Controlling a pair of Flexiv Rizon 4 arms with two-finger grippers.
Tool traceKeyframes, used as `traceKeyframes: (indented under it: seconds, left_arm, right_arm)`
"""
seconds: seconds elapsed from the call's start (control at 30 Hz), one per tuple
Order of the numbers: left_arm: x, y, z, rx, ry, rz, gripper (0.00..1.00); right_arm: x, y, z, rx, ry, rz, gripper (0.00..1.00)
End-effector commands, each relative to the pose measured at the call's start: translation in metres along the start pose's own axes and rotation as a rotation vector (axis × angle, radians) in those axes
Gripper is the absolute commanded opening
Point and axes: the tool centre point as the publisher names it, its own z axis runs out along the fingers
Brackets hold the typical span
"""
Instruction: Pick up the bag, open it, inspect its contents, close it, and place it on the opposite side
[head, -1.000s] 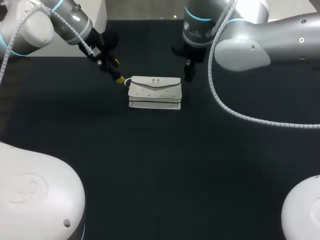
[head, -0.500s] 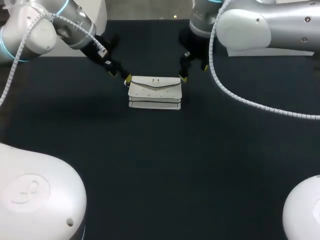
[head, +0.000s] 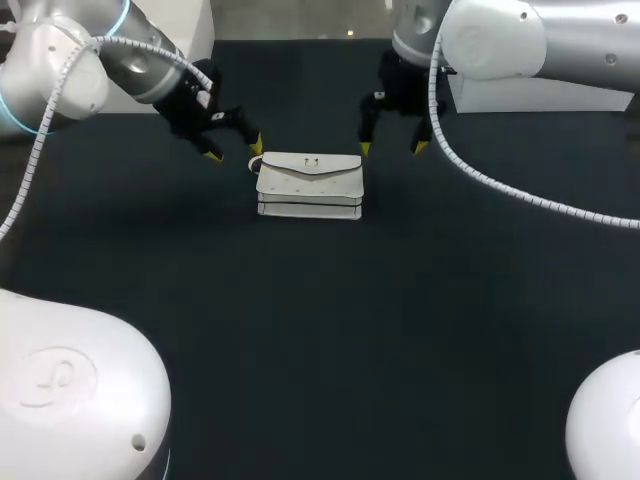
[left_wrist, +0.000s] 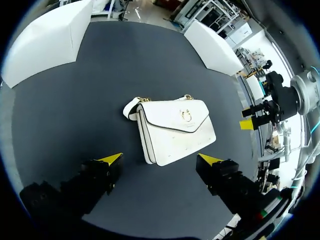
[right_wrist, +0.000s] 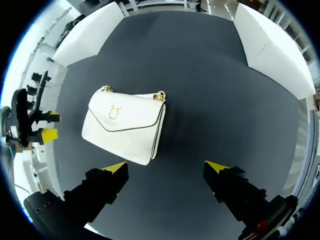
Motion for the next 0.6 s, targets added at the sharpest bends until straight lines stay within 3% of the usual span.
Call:
traceKeyframes:
  seconds: [0.03,0.33,0.6]
  left_arm:
    - [-0.001,0.001,0.007,-0.002,0.088,-0.228,1.0]
    - [-0.026,-0.004,0.005,-0.073,0.424,-0.344,1.0]
    - [-0.025,-0.01,0.017,-0.132,0.553,-0.219,1.0]
  right_arm:
    - [0.0,0.012,0.004,0.029,0.079,0.172,1.0]
    - [-0.005,0.021,0.015,-0.008,0.317,0.315,1.0]
    - [-0.001,0.024,0.024,-0.067,0.481,0.298,1.0]
